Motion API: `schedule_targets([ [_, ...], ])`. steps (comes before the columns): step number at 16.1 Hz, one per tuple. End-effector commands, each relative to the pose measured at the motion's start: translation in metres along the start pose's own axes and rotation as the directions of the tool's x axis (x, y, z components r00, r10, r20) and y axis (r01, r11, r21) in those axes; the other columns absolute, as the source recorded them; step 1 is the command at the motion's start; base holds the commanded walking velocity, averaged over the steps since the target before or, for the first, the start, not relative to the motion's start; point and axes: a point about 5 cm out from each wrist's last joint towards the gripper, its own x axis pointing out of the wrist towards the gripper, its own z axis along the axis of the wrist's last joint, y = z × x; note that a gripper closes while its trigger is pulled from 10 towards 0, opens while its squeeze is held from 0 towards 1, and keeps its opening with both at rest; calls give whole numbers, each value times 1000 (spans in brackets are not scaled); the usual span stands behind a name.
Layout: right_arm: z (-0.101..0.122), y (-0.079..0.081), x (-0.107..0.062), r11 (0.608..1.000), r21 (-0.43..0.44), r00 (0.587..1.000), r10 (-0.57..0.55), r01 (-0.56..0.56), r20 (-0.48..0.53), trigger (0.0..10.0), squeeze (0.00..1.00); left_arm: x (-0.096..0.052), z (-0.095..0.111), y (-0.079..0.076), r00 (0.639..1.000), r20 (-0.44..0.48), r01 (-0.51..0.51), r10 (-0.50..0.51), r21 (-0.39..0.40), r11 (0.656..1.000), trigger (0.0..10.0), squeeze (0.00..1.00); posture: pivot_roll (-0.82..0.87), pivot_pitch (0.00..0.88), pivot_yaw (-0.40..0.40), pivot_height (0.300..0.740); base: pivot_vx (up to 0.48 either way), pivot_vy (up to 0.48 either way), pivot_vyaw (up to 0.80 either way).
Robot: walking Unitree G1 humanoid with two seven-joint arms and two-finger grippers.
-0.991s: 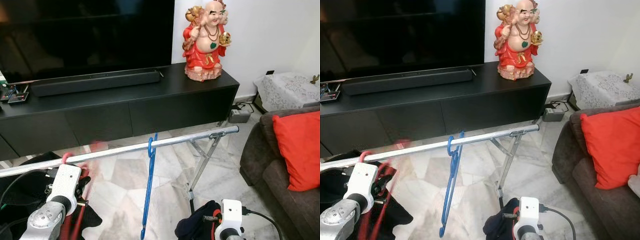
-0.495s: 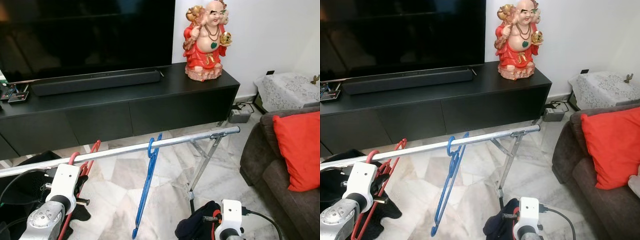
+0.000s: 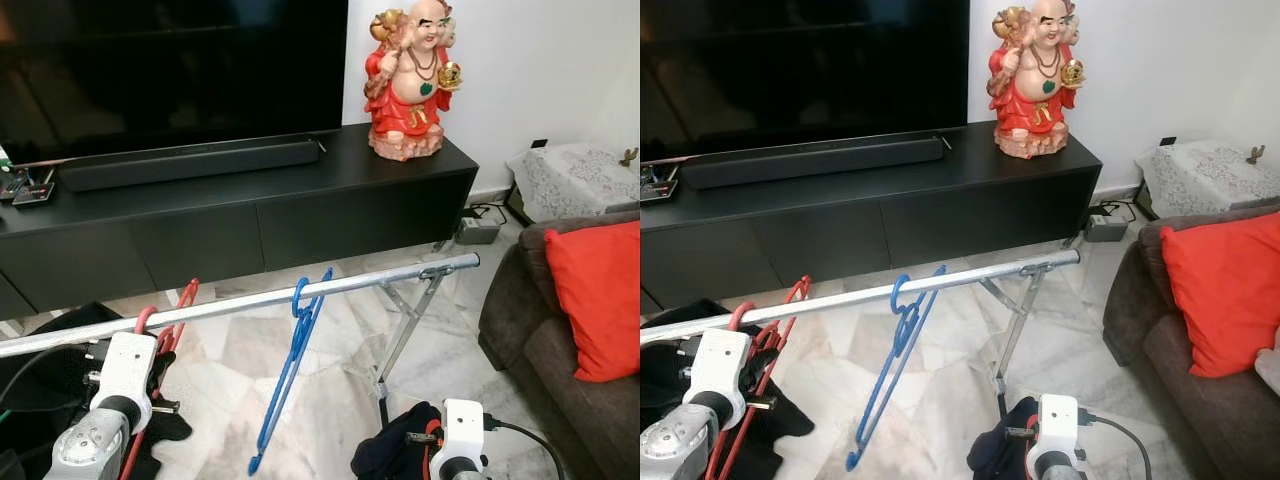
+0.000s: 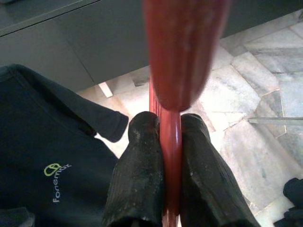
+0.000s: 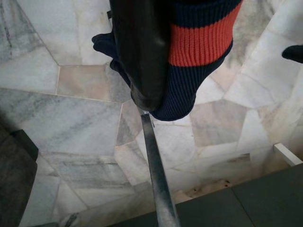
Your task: Hang hanger
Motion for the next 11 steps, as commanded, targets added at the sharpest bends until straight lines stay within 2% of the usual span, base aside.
schedule_targets([
  [1, -2, 0, -1, 1000, -2, 1000, 3, -3, -11, 10000, 0, -3, -1, 1, 1000, 5, 0, 0, -7, 1000, 0, 0, 65, 56, 2, 740, 0, 0, 0],
  [5, -3, 0, -1, 1000, 0, 1000, 2, -2, -13, 10000, 0, -9, 14, 0, 992, 127, 21, -15, -43, 999, 0, 0, 66, 57, 5, 740, 0, 0, 0],
  [7, -3, 0, -1, 1000, -2, 1000, 2, -2, -14, 10000, 0, -16, 8, 9, 993, 116, -26, 31, -39, 999, 0, 0, 66, 57, 5, 740, 0, 0, 0],
  [8, -3, -1, -2, 1000, -1, 1000, 2, -2, -14, 10000, 0, -22, 6, 18, 990, 122, -63, 69, -53, 997, 4078, 0, 71, 61, 3, 740, 0, 0, 0],
  [9, -3, -1, -2, 1000, -1, 1000, 2, -2, -14, 10000, 0, -25, 5, 21, 989, 126, -69, 76, -60, 996, 5961, 0, 74, 61, 3, 740, 0, 0, 0],
  [10, -3, -1, -2, 1000, -1, 1000, 3, -3, -14, 10000, 0, -29, 5, 23, 989, 131, -66, 74, -64, 996, 9765, 0, 74, 61, 3, 740, 0, 0, 0],
  [11, -3, 0, -2, 1000, -1, 1000, 4, -4, -14, 10000, 0, -33, 3, 24, 989, 133, -60, 68, -64, 996, 10000, 0, 74, 61, 3, 740, 0, 0, 0],
])
